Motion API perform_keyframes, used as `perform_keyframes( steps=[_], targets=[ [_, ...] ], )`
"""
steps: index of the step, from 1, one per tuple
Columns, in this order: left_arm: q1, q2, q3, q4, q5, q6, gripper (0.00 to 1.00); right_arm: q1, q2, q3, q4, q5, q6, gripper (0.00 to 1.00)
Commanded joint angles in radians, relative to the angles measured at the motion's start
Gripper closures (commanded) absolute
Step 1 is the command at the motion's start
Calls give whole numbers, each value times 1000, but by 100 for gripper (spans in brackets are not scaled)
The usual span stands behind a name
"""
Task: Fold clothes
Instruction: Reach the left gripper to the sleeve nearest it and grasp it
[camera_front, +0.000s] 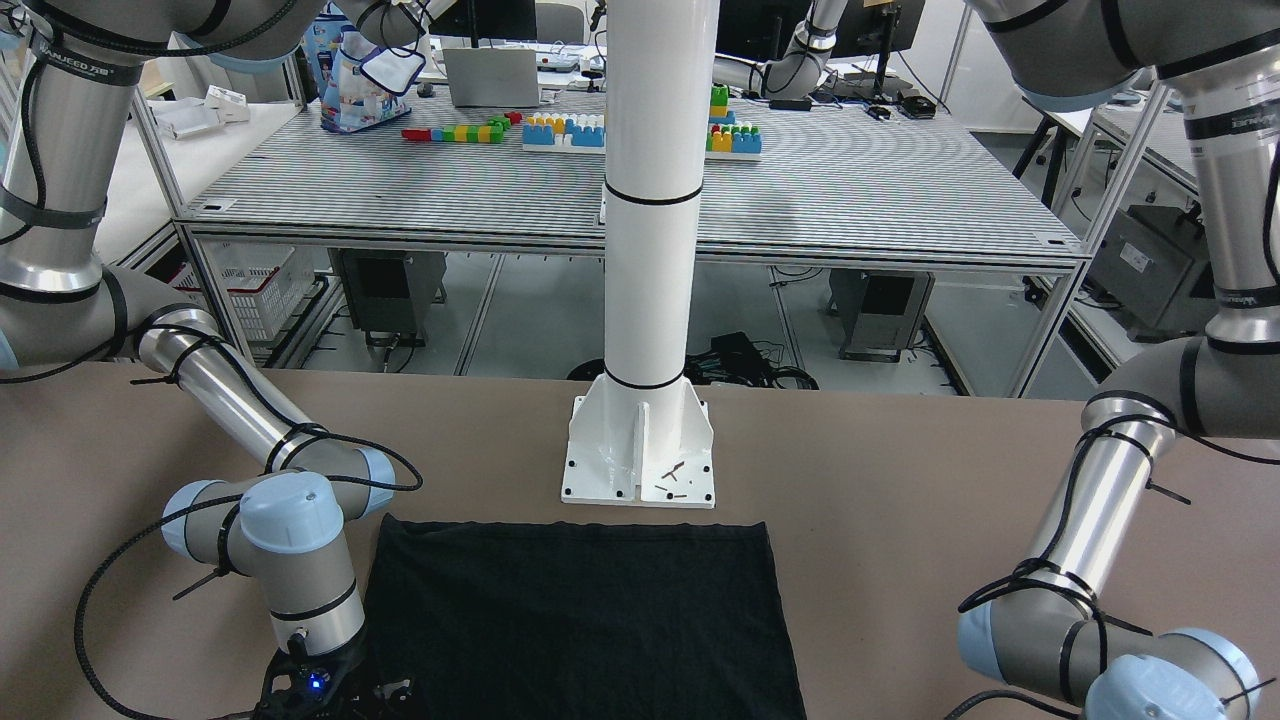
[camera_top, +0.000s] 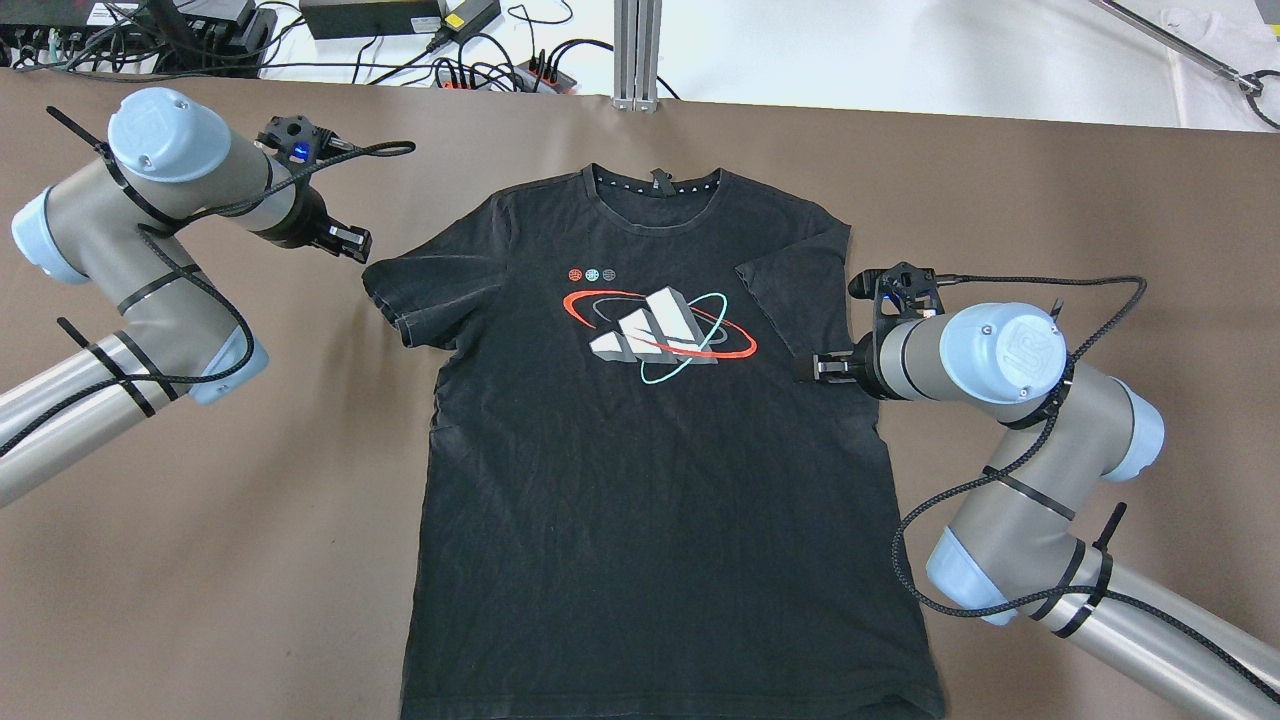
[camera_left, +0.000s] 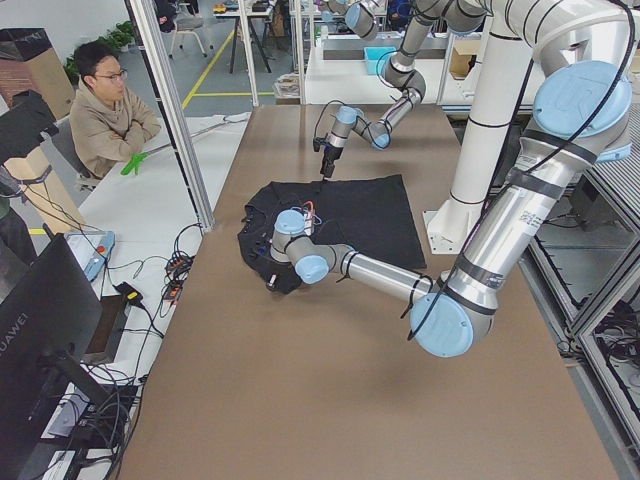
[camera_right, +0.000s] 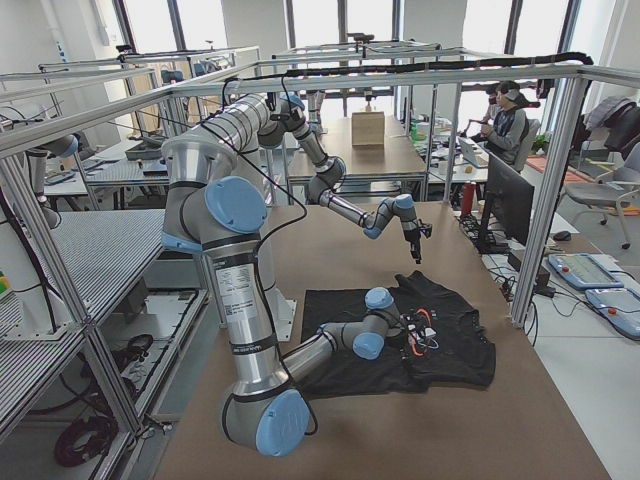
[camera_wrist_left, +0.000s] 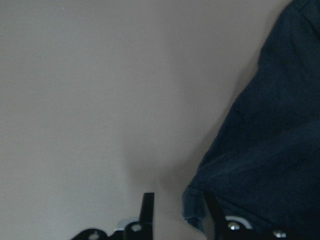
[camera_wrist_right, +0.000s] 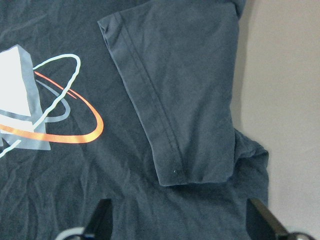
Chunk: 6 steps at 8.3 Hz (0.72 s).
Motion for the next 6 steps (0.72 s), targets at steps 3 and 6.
perform_keyframes(
  steps=[3, 6],
  targets=[
    [35, -5, 69, -87, -2, -48, 63, -1, 6, -35, 11, -3, 2, 6],
    [49, -5, 73, -89, 0, -48, 65, -3, 6, -41, 11, -3, 2, 6]
  ],
)
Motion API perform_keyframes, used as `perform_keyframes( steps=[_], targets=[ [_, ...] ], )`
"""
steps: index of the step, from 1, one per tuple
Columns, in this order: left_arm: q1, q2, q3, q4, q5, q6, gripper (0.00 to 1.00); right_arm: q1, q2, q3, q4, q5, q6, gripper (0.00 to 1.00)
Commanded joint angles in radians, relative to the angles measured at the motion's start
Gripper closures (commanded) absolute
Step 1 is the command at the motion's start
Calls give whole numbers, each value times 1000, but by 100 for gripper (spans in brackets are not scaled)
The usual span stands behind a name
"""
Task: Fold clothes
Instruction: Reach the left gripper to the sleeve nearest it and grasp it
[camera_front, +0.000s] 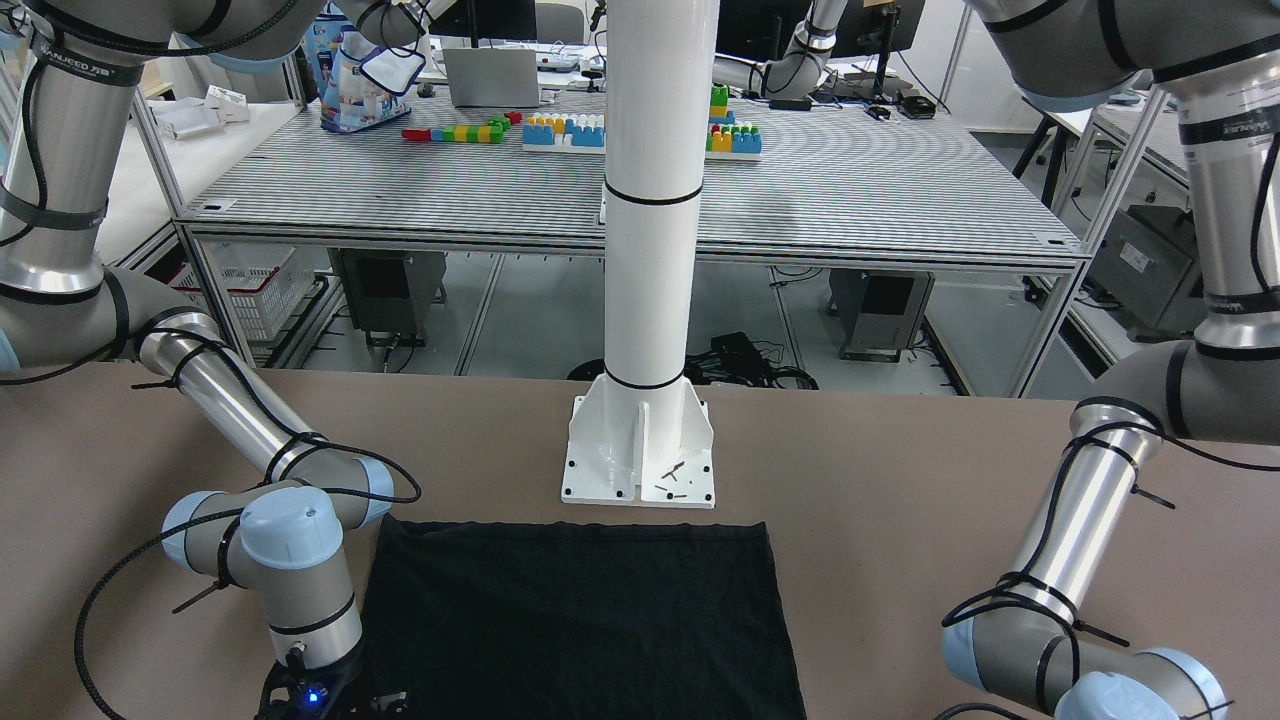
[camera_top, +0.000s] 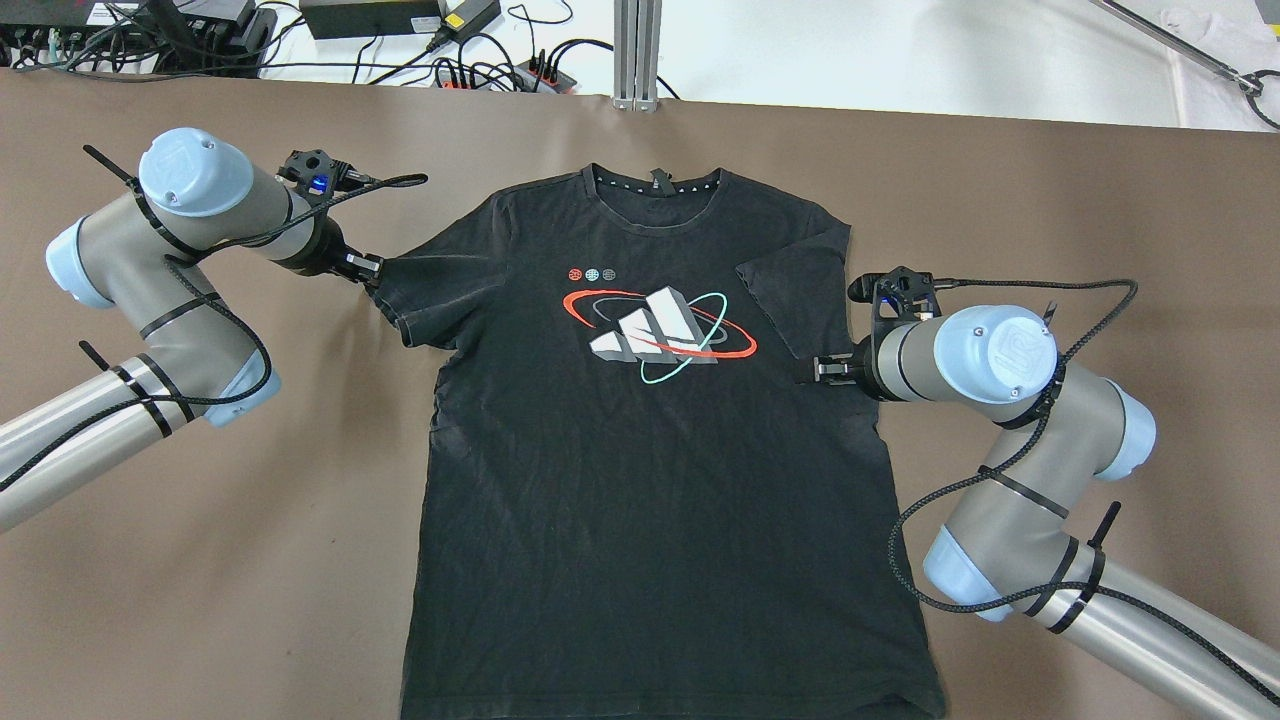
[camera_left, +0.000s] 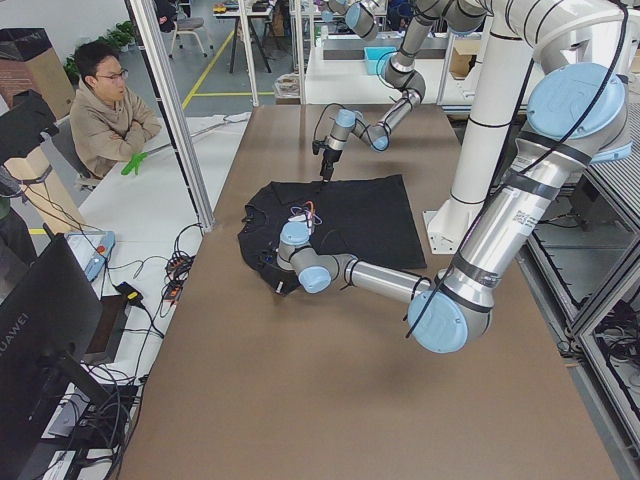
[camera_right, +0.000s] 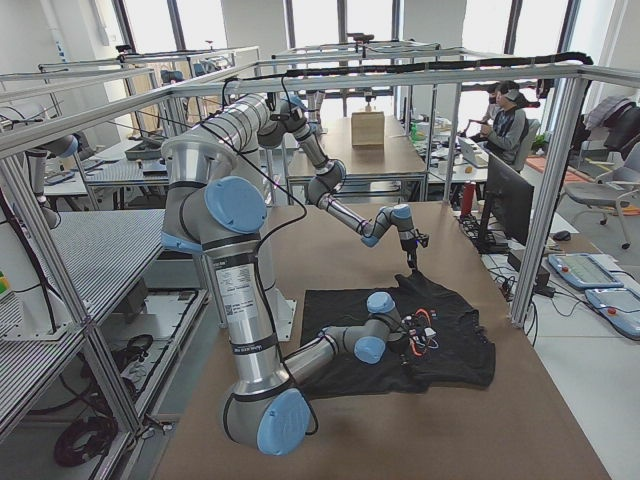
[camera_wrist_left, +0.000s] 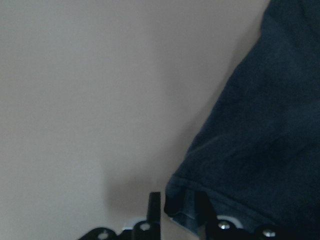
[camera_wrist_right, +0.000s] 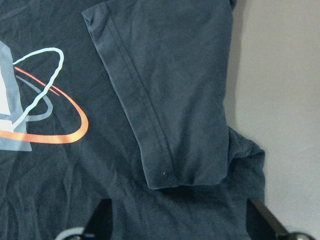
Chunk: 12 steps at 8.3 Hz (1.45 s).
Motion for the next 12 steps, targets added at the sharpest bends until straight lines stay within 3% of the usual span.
perform_keyframes(
  steps=[1, 2, 5, 7, 8, 12],
  targets=[
    [6, 0, -1, -1, 0, -5, 75, -1, 0, -7, 2, -1, -1, 6],
    [6, -3, -7, -1, 0, -8, 100, -1, 0, -7, 2, -1, -1, 6],
    [-3, -21, -58, 14, -21, -11, 100, -1, 0, -9, 2, -1, -1, 6],
    [-61, -73, -131, 63, -185, -56, 100, -1, 0, -9, 2, -1, -1, 6],
    [-57, -110, -185, 140, -191, -129, 100, -1, 0, -9, 0, -1, -1, 6],
    [32, -188, -150, 164, -66, -225, 100, -1, 0, -24, 2, -4, -1, 6]
  ],
)
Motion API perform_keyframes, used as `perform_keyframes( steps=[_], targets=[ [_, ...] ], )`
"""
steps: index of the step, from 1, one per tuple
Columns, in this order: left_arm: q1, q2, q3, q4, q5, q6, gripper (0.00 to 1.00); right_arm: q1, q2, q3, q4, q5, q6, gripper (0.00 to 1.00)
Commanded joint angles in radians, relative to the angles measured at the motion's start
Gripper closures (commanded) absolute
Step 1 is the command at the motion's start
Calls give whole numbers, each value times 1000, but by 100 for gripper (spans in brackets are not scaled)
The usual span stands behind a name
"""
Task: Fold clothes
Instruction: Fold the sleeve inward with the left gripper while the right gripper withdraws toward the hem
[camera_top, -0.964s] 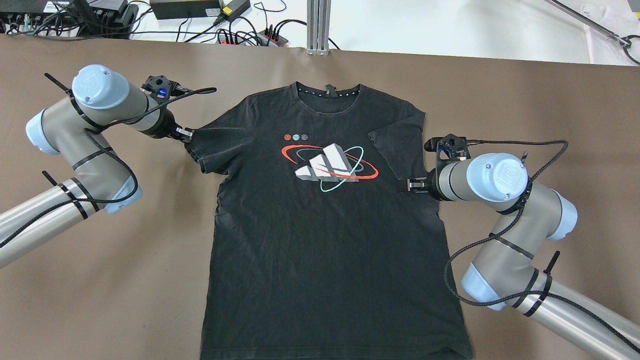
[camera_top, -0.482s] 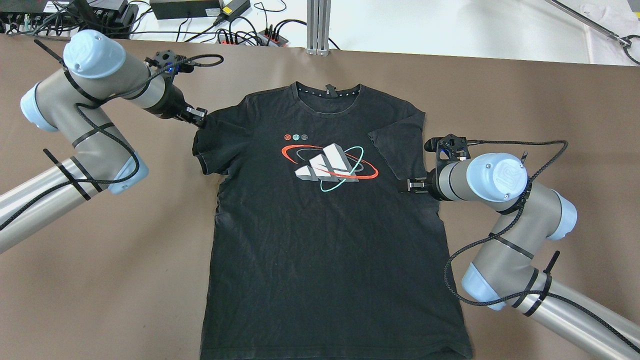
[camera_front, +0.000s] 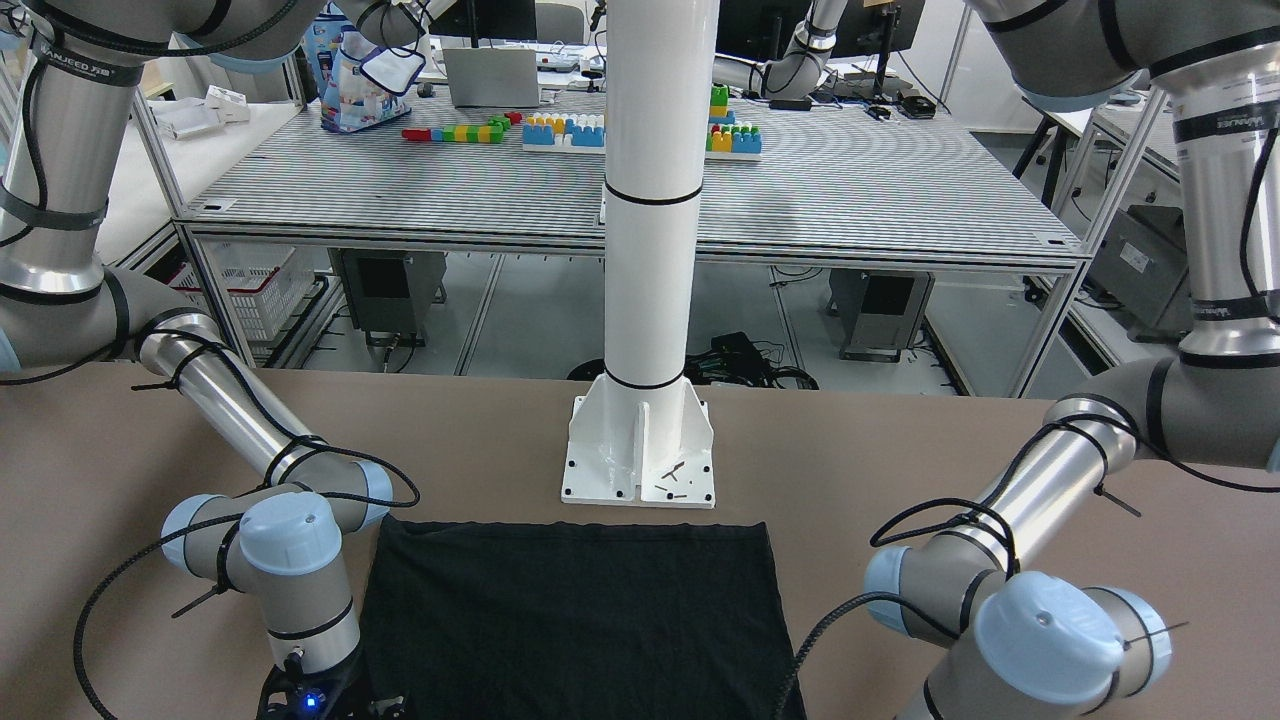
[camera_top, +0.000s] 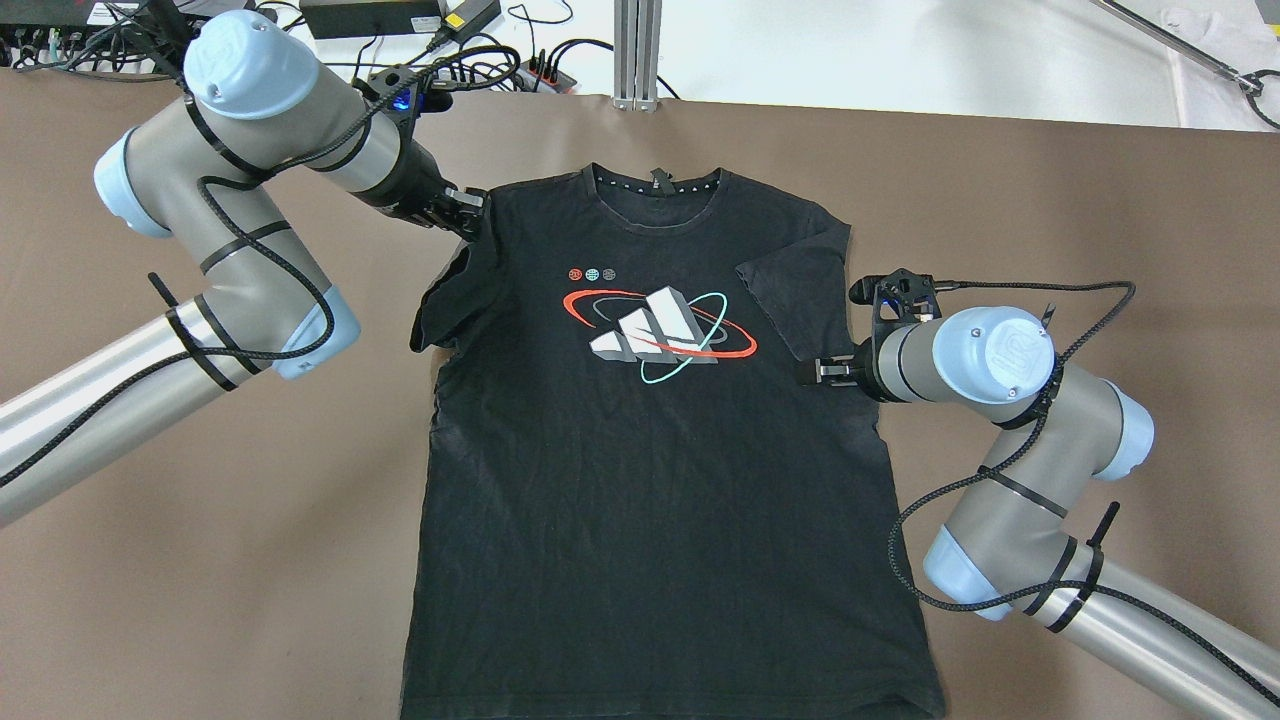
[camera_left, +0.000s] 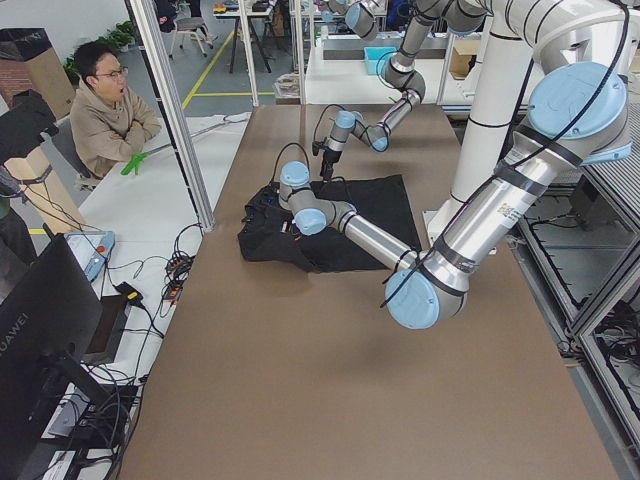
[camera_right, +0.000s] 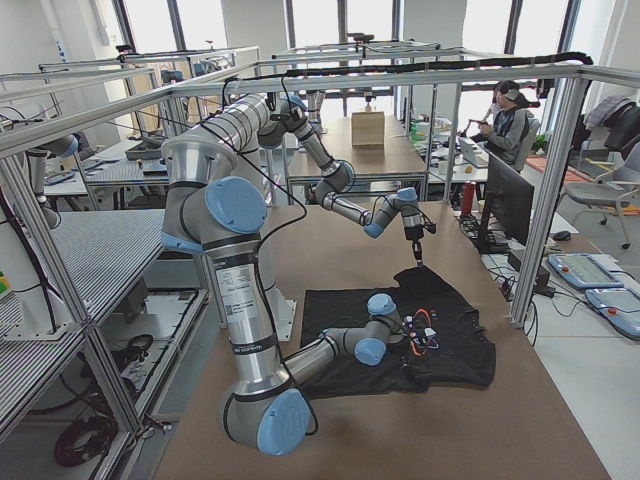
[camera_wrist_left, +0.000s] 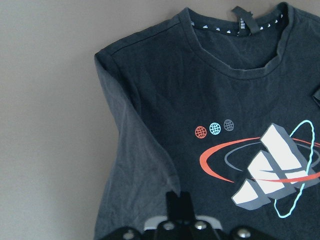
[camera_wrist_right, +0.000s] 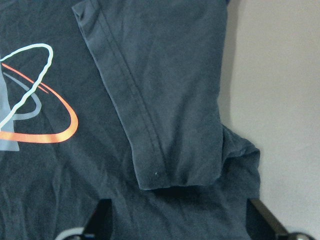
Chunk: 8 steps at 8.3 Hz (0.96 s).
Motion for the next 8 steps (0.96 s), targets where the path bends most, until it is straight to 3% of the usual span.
perform_keyframes(
  steps=[1, 5, 8],
  targets=[
    [43, -49, 57, 5, 57, -29, 100, 0, 1, -17, 1, -3, 0, 6],
    [76, -181, 204, -5, 132, -84, 100, -2, 9, -18, 1, -15, 0, 6],
    [97, -192, 221, -7, 195, -96, 100, 0, 17, -18, 1, -15, 0, 6]
  ],
)
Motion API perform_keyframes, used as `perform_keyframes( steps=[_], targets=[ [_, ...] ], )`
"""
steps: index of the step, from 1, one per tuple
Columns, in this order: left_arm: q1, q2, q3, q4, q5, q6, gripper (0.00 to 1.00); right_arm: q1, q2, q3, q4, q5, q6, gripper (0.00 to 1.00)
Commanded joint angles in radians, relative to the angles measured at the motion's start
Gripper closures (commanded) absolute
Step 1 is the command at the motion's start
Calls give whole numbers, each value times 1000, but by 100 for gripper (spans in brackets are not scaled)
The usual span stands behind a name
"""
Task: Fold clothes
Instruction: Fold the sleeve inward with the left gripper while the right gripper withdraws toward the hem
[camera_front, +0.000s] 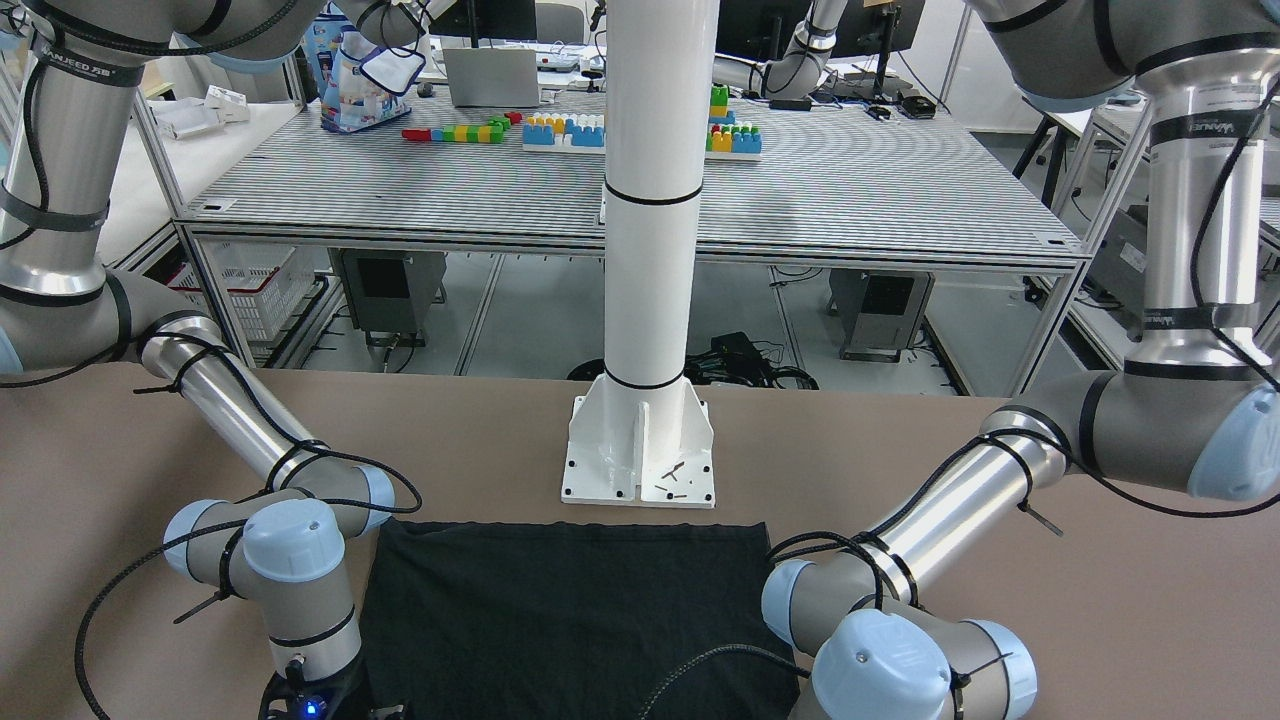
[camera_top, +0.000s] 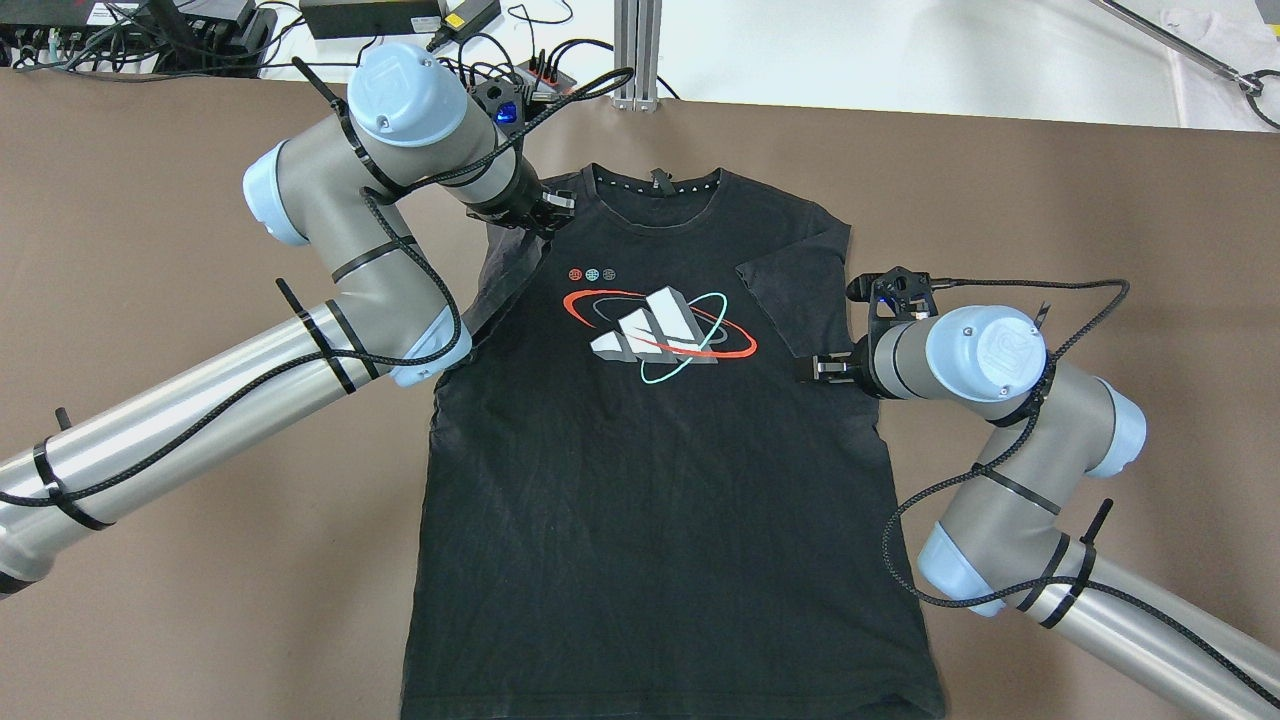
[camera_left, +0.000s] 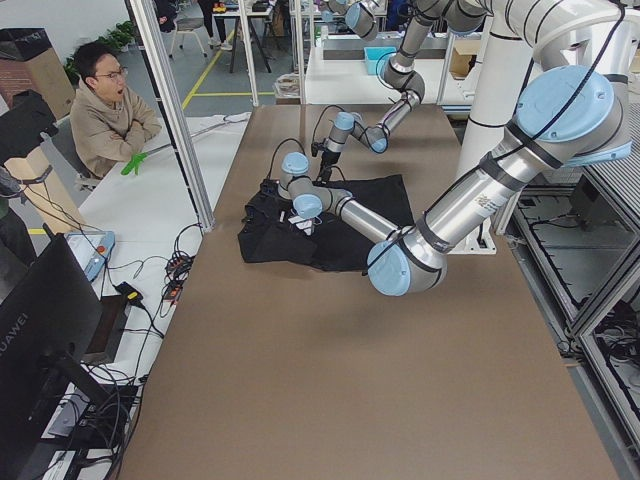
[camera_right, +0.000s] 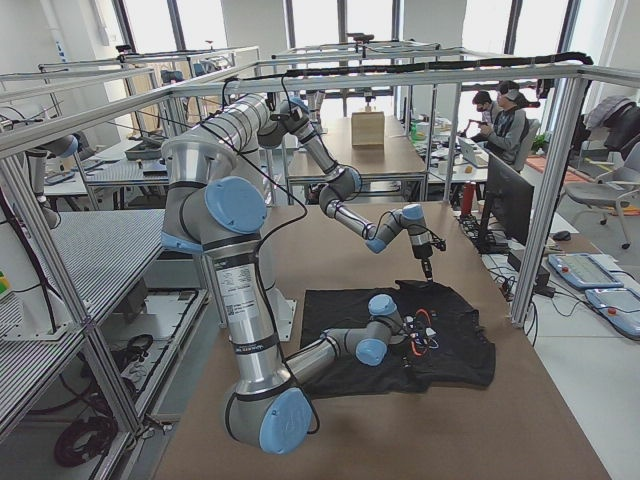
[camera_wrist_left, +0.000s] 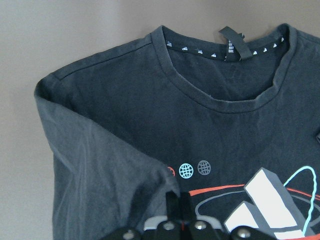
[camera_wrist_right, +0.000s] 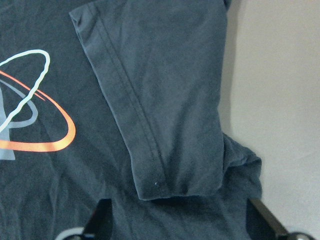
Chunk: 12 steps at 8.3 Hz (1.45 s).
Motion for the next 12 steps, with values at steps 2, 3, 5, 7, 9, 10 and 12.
perform_keyframes(
  steps=[2, 3, 5, 7, 9, 10, 12],
  targets=[
    [39, -12, 11, -2, 61, -39, 100, 4, 4, 0, 0, 0, -2, 6],
    [62, -12, 11, -2, 107, -50, 100, 4, 4, 0, 0, 0, -2, 6],
    [81, -13, 13, -2, 127, -71, 21, 5, 4, 0, 0, 0, 0, 6],
    [78, -9, 8, -13, 129, -74, 0, 4, 4, 1, 3, 0, 6, 6],
    [78, 58, -112, -27, 168, -142, 0, -9, 10, 11, 2, -8, 81, 6],
    [108, 134, -205, -24, 193, -178, 0, -42, 7, 35, -3, -69, 218, 6],
    [211, 313, -434, 2, 308, -237, 0, -174, -60, 223, -134, -247, 331, 6]
  ],
)
